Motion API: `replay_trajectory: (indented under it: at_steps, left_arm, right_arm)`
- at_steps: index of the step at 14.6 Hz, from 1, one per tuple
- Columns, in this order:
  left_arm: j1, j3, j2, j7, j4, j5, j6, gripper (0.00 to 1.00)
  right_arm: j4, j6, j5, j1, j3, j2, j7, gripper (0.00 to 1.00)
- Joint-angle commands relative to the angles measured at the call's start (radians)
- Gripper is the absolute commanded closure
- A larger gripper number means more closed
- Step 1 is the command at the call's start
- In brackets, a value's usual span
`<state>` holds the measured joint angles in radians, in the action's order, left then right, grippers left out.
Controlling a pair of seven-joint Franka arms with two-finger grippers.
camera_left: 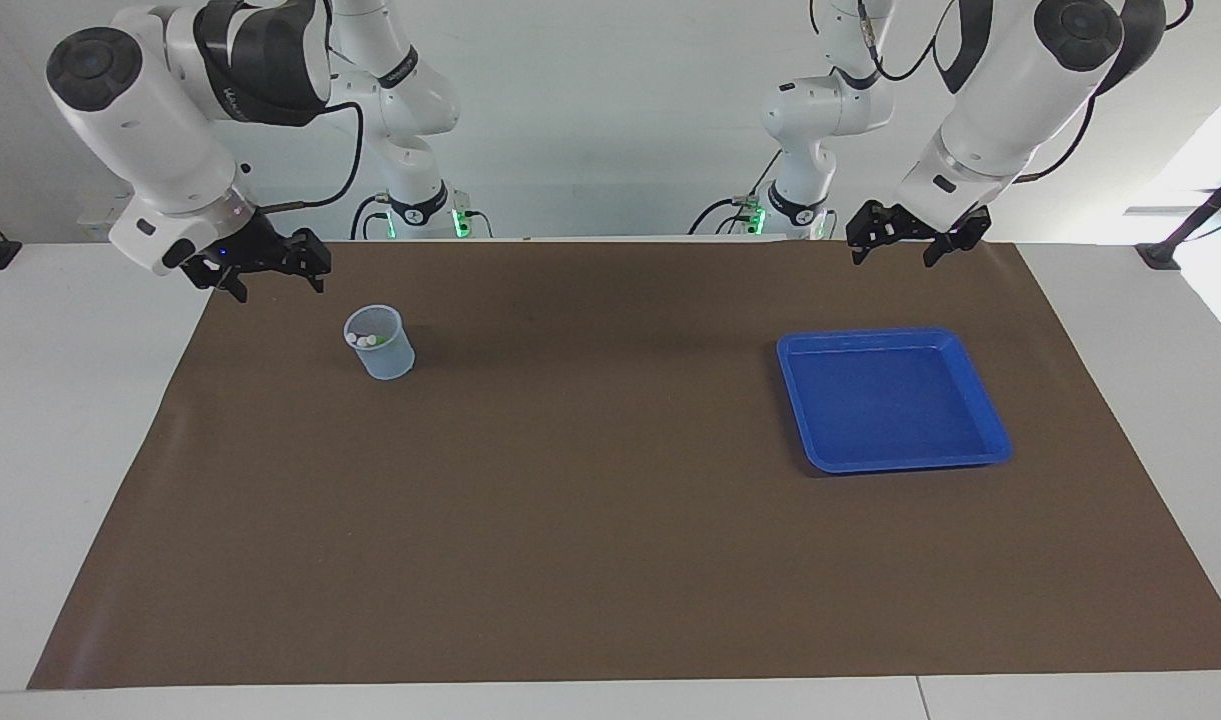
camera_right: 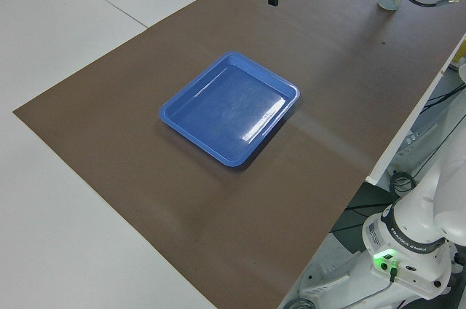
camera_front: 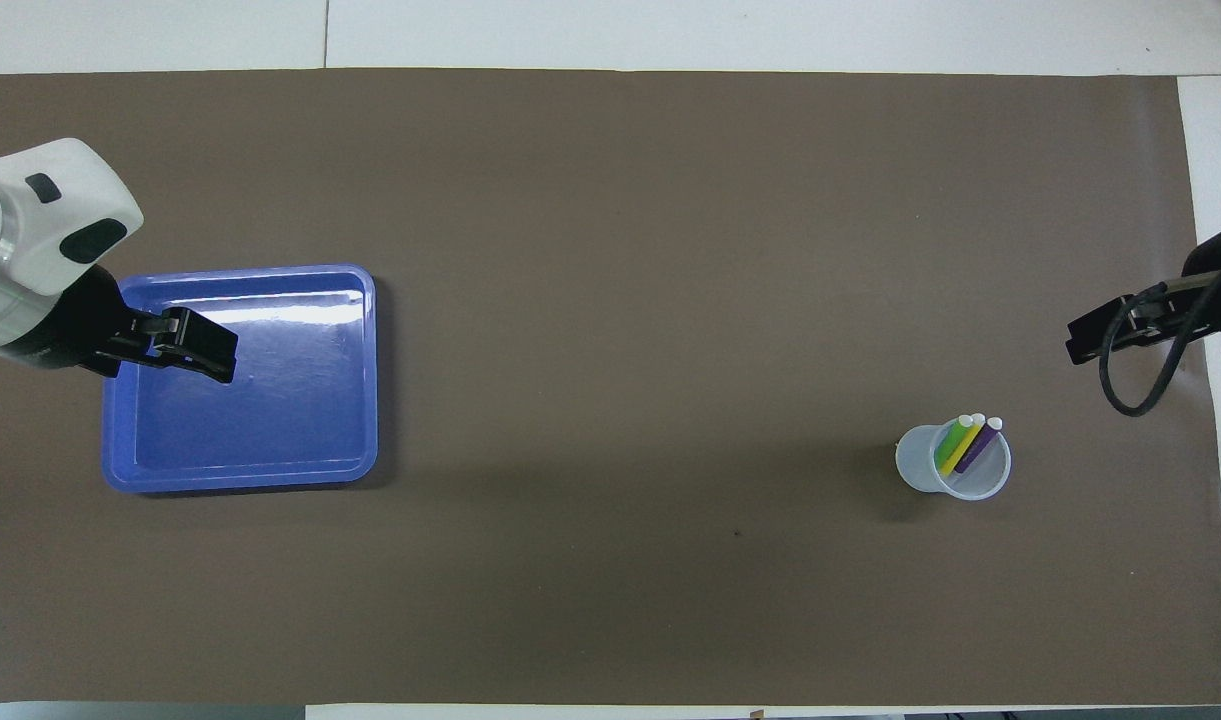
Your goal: Transfer and insert pens with both arms
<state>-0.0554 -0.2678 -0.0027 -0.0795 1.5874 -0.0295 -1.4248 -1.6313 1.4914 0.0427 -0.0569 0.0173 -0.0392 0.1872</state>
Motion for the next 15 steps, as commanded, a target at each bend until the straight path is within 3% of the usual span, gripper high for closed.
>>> replay_trajectory:
  at_steps: [1, 4, 15]
  left_arm:
    - [0.028, 0.024, -0.002, -0.009, -0.038, -0.015, -0.002, 0.0]
    - [0.026, 0.027, -0.003, -0.009, -0.037, -0.013, -0.005, 0.0]
    - [0.013, 0.015, -0.033, -0.005, -0.014, -0.009, -0.005, 0.0]
  right_arm:
    - [0.03, -0.019, 0.023, 0.014, -0.007, -0.007, -0.014, 0.0]
    - [0.025, -0.026, 0.02, 0.083, -0.072, 0.047, -0.014, 0.0]
    - [0.048, -0.022, 0.014, 0.074, -0.074, 0.007, -0.054, 0.0]
